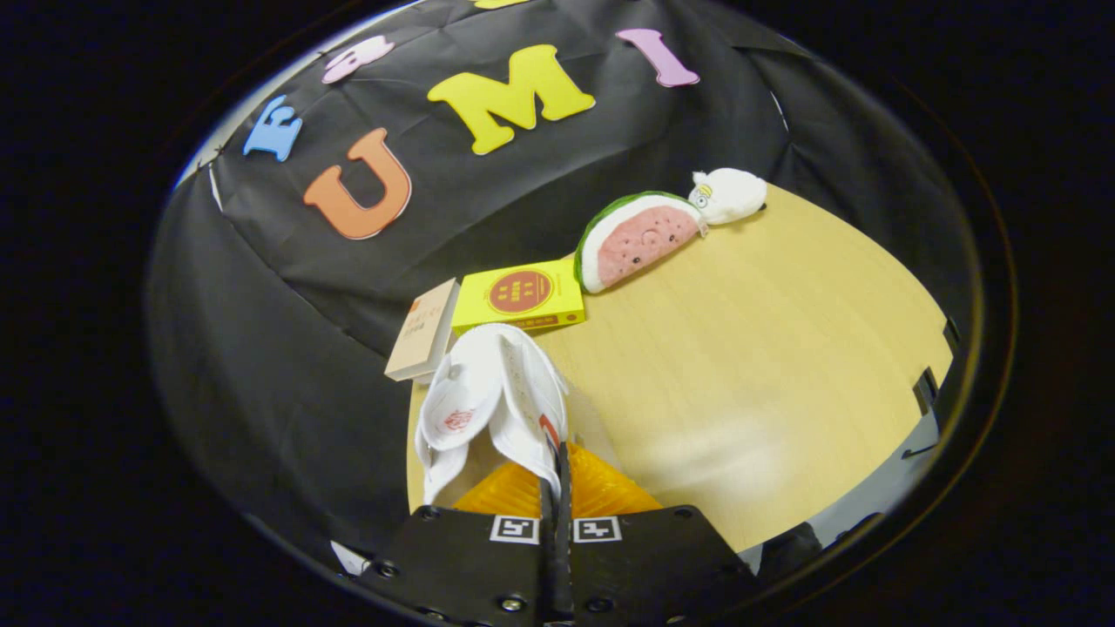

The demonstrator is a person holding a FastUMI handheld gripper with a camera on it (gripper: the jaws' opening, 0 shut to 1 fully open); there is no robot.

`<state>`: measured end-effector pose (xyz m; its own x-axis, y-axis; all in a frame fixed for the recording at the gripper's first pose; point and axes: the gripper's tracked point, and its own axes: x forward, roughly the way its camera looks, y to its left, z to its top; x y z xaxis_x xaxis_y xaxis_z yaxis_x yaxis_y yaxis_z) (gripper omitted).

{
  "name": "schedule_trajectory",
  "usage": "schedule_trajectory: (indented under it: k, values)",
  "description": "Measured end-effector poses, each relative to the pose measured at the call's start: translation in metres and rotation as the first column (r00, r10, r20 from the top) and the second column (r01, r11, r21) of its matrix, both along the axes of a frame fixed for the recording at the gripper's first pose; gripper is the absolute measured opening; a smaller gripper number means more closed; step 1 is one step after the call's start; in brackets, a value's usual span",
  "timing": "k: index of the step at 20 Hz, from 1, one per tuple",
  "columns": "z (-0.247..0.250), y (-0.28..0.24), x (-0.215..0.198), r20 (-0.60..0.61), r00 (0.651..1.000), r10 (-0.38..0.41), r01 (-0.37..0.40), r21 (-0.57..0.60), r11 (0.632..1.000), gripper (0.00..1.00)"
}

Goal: Open the storage box then place both shoes into the box .Put the left shoe in first, then the right shoe, with the right side of both shoes facing outward in a uniform manner.

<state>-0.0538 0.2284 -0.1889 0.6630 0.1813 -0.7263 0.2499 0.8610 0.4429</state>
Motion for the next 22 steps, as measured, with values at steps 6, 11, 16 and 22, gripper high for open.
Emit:
schedule_trajectory:
  k: [6, 11, 16, 22]
  values:
    - [-0.026, 0.029, 0.013, 0.009, 1.0, 0.005, -0.005, -0.096, 0.995, 0.0]
    - [-0.047, 0.035, 0.017, 0.027, 1.0, -0.003, 0.008, -0.188, 0.982, 0.0]
    - [-0.051, 0.029, 0.02, 0.109, 0.994, -0.015, 0.051, -0.334, 0.941, 0.0]
    - [-0.06, 0.034, 0.011, 0.155, 0.987, -0.031, 0.084, -0.347, 0.934, 0.0]
